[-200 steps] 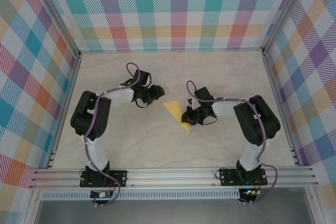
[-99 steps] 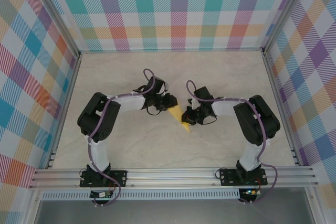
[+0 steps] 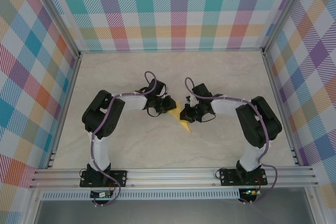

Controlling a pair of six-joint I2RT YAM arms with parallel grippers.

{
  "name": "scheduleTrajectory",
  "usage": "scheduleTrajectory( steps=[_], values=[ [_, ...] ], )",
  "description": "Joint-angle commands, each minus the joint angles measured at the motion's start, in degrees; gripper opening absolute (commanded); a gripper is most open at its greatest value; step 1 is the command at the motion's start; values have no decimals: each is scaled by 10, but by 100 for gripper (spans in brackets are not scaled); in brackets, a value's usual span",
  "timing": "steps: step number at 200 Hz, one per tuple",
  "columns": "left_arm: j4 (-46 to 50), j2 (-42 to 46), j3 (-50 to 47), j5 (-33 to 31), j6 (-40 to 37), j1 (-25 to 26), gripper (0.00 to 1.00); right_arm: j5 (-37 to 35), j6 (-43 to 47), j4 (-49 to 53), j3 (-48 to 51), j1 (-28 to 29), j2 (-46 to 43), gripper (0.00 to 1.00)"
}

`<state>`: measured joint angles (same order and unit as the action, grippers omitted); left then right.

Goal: Fold a paper plane with a square sheet of paper (pick it up from the middle)
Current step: Fold the wing for the fifth time at the center of the table.

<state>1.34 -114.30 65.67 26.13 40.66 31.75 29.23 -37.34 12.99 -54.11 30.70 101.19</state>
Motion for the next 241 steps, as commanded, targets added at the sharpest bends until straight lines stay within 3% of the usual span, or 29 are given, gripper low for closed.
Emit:
scheduleTrajectory(
  steps=[1, 104, 159, 241],
  values=[
    [28, -26, -3, -4, -5, -3, 17, 14, -14, -7, -29, 8, 21, 5],
    [31, -28, -3, 2, -8, -2, 17, 21, -25, -18, -79, 20, 88, 6],
    [41, -29, -3, -10, -6, -3, 14, -37, 8, 34, -58, 18, 117, 7],
    [61, -32, -15, -36, -7, -10, 9, -12, 0, 27, 14, 18, 52, 10]
  ],
)
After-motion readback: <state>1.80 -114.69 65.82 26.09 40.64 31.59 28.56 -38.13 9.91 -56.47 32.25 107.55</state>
